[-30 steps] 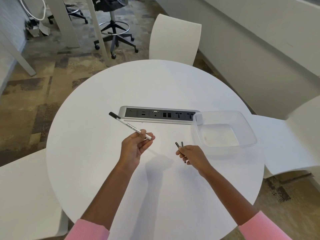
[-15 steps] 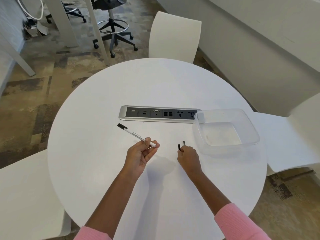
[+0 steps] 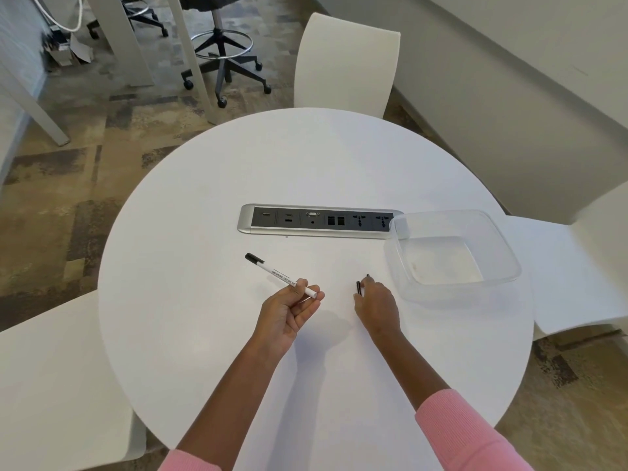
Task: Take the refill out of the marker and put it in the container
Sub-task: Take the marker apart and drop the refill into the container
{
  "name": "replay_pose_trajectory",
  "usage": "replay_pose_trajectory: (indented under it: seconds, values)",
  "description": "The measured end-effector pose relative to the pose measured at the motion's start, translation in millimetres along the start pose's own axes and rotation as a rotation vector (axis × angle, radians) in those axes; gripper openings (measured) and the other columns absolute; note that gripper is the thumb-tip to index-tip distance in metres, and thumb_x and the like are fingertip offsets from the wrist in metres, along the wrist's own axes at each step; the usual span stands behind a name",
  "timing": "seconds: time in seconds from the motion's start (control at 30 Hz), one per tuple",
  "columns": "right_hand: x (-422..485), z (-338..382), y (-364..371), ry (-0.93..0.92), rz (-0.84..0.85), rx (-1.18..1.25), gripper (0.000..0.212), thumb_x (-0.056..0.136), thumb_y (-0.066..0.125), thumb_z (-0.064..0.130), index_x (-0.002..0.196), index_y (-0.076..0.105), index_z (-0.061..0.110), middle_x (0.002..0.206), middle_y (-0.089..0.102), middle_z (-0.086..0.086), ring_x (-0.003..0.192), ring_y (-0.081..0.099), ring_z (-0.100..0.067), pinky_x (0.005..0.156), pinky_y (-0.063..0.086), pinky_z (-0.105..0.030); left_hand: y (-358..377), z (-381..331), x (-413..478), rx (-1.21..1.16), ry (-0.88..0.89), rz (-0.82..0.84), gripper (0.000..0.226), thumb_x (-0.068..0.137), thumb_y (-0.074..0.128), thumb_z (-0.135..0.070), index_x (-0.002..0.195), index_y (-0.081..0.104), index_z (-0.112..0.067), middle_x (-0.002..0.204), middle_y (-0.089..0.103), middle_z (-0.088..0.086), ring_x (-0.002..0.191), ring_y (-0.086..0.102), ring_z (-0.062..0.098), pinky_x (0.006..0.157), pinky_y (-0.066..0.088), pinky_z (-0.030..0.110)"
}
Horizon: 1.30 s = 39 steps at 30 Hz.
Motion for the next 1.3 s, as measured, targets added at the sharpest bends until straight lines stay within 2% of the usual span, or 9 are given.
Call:
replay_pose_trajectory:
  seconds: [0.2, 0.37, 0.47, 0.53, 0.6, 0.87, 1.0, 1.1, 1.3]
  values:
    - [-0.4, -2.7, 0.8, 0.029, 0.024, 0.005, 0.034, 0.090, 0.049, 0.016, 0.119, 0.045, 0.000, 0.107, 0.061, -0.021, 0.102, 0.055, -0.035, 0.081, 0.046, -0.038, -1.7, 3.4, 0.2, -0.017, -0.033, -0.003, 0.015, 0.088, 0.054, -0.007, 0.076, 0.061, -0.001, 0.060, 0.072, 0.009, 0.058, 0.071, 0.019, 0.050, 0.057, 0.023]
    - [-4.7, -3.2, -6.9, 0.053, 0.003, 0.088, 0.029, 0.089, 0.053, 0.018, 0.111, 0.050, 0.000, 0.107, 0.061, -0.022, 0.102, 0.056, -0.036, 0.084, 0.046, -0.040, -0.8, 1.4, 0.5, 0.018, -0.058, -0.001, 0.016, 0.088, 0.055, -0.008, 0.075, 0.062, -0.002, 0.059, 0.071, 0.008, 0.057, 0.071, 0.019, 0.049, 0.057, 0.022]
    - [-11.8, -5.1, -13.6, 0.113, 0.021, 0.359, 0.022, 0.087, 0.056, 0.017, 0.102, 0.059, 0.002, 0.098, 0.066, -0.017, 0.090, 0.062, -0.029, 0.078, 0.047, -0.032, 0.9, 3.0, 0.0, 0.066, -0.099, 0.017, 0.016, 0.089, 0.054, -0.010, 0.077, 0.062, -0.002, 0.058, 0.071, 0.007, 0.056, 0.071, 0.017, 0.049, 0.057, 0.022]
    - [-19.9, -2.8, -10.9, 0.167, 0.131, 0.604, 0.018, 0.087, 0.056, 0.018, 0.092, 0.063, 0.002, 0.080, 0.065, -0.011, 0.065, 0.060, -0.017, 0.057, 0.048, -0.020, 2.6, 7.4, -1.9, 0.087, -0.139, 0.028, 0.017, 0.089, 0.055, -0.011, 0.078, 0.063, -0.002, 0.057, 0.070, 0.007, 0.055, 0.070, 0.017, 0.048, 0.057, 0.022]
    - [-30.5, 3.6, -7.5, 0.209, 0.249, 0.781, 0.021, 0.089, 0.054, 0.018, 0.090, 0.065, 0.001, 0.067, 0.061, -0.004, 0.053, 0.052, -0.010, 0.044, 0.041, -0.011, 5.7, 13.2, -5.3, 0.102, -0.182, 0.044, 0.018, 0.089, 0.054, -0.011, 0.079, 0.064, -0.001, 0.056, 0.069, 0.007, 0.053, 0.070, 0.017, 0.047, 0.056, 0.022]
    - [-58.7, 28.9, 9.7, 0.308, 0.617, 1.309, 0.042, 0.091, 0.045, 0.043, 0.079, 0.070, 0.010, 0.060, 0.066, 0.003, 0.060, 0.057, -0.010, 0.063, 0.043, -0.023, 16.6, 36.4, -16.3, 0.162, -0.347, 0.136, 0.024, 0.086, 0.059, -0.013, 0.071, 0.072, 0.000, 0.052, 0.065, 0.005, 0.043, 0.065, 0.013, 0.042, 0.054, 0.021]
    - [-58.5, 26.5, 10.1, 0.334, 0.595, 1.315, 0.032, 0.088, 0.053, 0.038, 0.073, 0.068, 0.015, 0.056, 0.061, 0.007, 0.056, 0.045, -0.007, 0.047, 0.039, -0.015, 10.6, 39.7, -12.8, 0.293, -0.366, 0.119, 0.023, 0.088, 0.057, -0.022, 0.075, 0.071, -0.008, 0.043, 0.051, -0.004, 0.032, 0.049, 0.005, 0.033, 0.043, 0.014]
    - [-55.3, 22.0, 8.2, 0.328, 0.529, 1.315, 0.021, 0.089, 0.055, 0.027, 0.076, 0.068, 0.015, 0.060, 0.052, 0.006, 0.054, 0.041, -0.006, 0.045, 0.038, -0.012, 2.3, 41.0, -7.2, 0.437, -0.336, 0.090, 0.023, 0.088, 0.057, -0.028, 0.080, 0.069, -0.011, 0.040, 0.042, -0.009, 0.031, 0.039, 0.003, 0.031, 0.034, 0.012]
    - [-44.6, 26.0, -2.3, 0.185, 0.345, 1.094, 0.013, 0.088, 0.057, 0.011, 0.076, 0.062, 0.014, 0.065, 0.052, 0.000, 0.056, 0.048, -0.008, 0.050, 0.047, -0.011, -9.8, 29.1, 5.9, 0.648, -0.134, 0.006, 0.020, 0.088, 0.059, -0.023, 0.083, 0.066, -0.005, 0.059, 0.053, 0.001, 0.041, 0.049, 0.008, 0.042, 0.045, 0.015]
Point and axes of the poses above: each hand's wrist, its own x-axis towards the middle knuckle, its own y-axis out of the palm, z = x × y, the point moved 7 cm from there along x, towards the middle knuckle
